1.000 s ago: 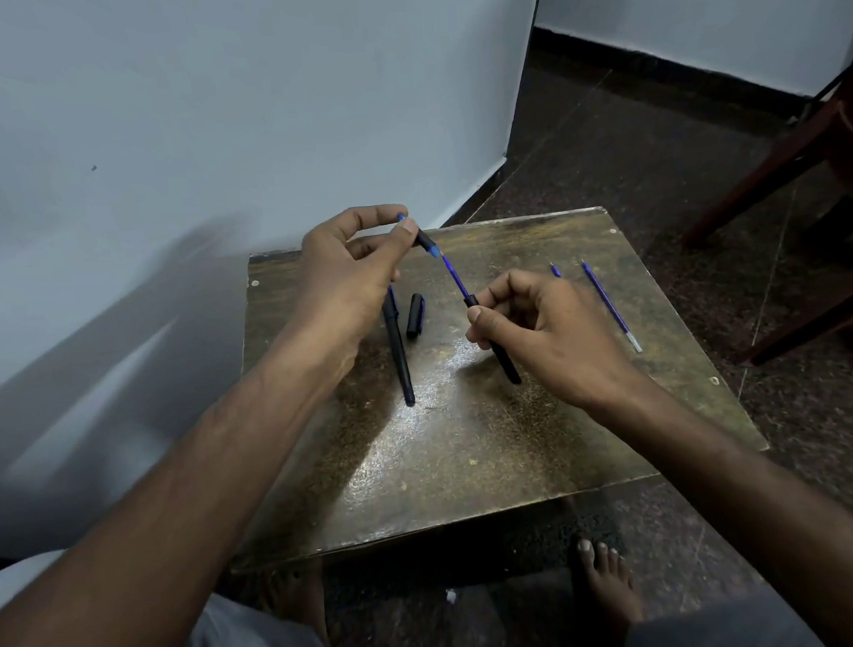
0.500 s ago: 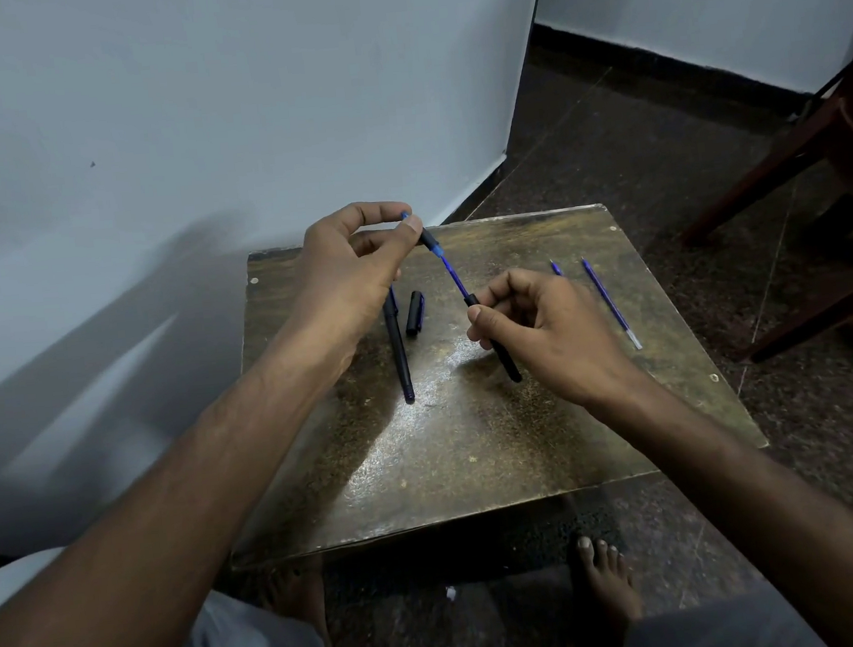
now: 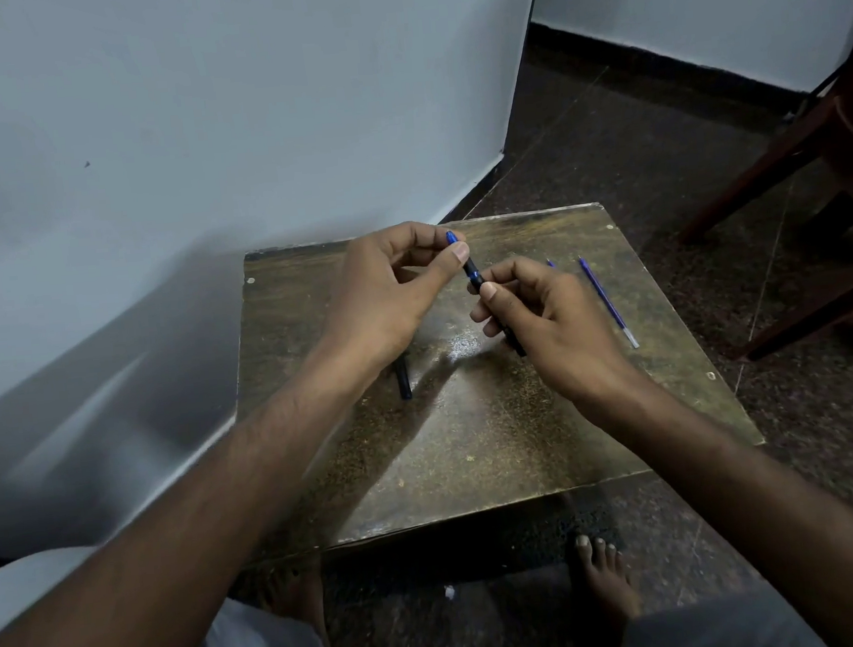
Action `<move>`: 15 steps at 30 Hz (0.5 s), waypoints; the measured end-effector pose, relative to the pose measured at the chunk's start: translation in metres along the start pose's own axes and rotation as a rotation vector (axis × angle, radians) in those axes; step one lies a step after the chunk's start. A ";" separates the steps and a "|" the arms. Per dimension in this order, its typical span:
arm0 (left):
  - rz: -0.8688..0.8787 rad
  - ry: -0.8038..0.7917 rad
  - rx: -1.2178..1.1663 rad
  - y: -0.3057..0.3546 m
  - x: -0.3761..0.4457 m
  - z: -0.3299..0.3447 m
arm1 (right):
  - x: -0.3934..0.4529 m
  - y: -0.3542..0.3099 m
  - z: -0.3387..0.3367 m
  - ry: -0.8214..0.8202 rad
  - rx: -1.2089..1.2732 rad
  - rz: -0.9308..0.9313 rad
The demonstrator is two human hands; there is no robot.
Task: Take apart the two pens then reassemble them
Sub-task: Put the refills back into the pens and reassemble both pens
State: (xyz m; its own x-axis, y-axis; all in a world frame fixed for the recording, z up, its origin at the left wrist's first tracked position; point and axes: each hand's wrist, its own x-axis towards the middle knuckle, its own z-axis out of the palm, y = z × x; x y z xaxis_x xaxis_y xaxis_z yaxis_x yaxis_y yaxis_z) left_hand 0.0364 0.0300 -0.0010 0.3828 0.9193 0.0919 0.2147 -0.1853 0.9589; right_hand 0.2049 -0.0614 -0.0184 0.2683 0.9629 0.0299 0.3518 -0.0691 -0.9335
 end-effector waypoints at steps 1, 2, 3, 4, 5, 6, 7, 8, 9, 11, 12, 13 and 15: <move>-0.009 -0.014 -0.021 -0.001 0.001 0.000 | 0.000 0.001 0.000 0.004 0.038 0.006; -0.022 -0.025 -0.042 -0.001 0.001 -0.001 | 0.000 0.001 0.000 0.002 0.073 0.011; -0.037 -0.031 -0.067 -0.002 0.002 0.000 | 0.001 0.002 0.000 -0.002 0.105 0.018; -0.054 -0.033 -0.094 -0.003 0.002 0.000 | 0.001 0.002 0.000 -0.003 0.127 0.028; -0.069 -0.029 -0.116 -0.004 0.003 0.001 | 0.002 0.002 0.001 0.000 0.135 0.033; -0.081 -0.025 -0.125 -0.004 0.003 0.001 | 0.002 0.002 0.002 0.005 0.132 0.032; -0.090 -0.024 -0.127 -0.005 0.004 0.001 | 0.002 0.002 0.003 0.009 0.129 0.030; -0.096 -0.027 -0.131 -0.005 0.004 0.001 | 0.003 0.003 0.003 0.009 0.130 0.028; -0.101 -0.032 -0.139 -0.006 0.004 0.001 | 0.002 0.003 0.003 0.001 0.131 0.035; -0.117 -0.038 -0.142 -0.006 0.005 0.000 | 0.002 0.003 0.004 -0.017 0.122 0.045; -0.120 -0.040 -0.136 -0.006 0.005 -0.001 | 0.002 0.003 0.005 -0.017 0.118 0.048; -0.119 -0.037 -0.130 -0.006 0.006 -0.001 | 0.002 0.003 0.005 -0.012 0.128 0.053; -0.121 -0.030 -0.130 -0.007 0.006 -0.002 | 0.002 0.002 0.005 0.009 0.163 0.065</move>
State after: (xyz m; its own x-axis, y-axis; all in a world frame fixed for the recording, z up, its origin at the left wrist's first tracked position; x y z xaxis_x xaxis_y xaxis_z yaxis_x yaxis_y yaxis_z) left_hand 0.0357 0.0374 -0.0068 0.3881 0.9211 -0.0321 0.1432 -0.0259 0.9894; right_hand 0.2011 -0.0579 -0.0218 0.2940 0.9553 -0.0301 0.1835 -0.0873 -0.9791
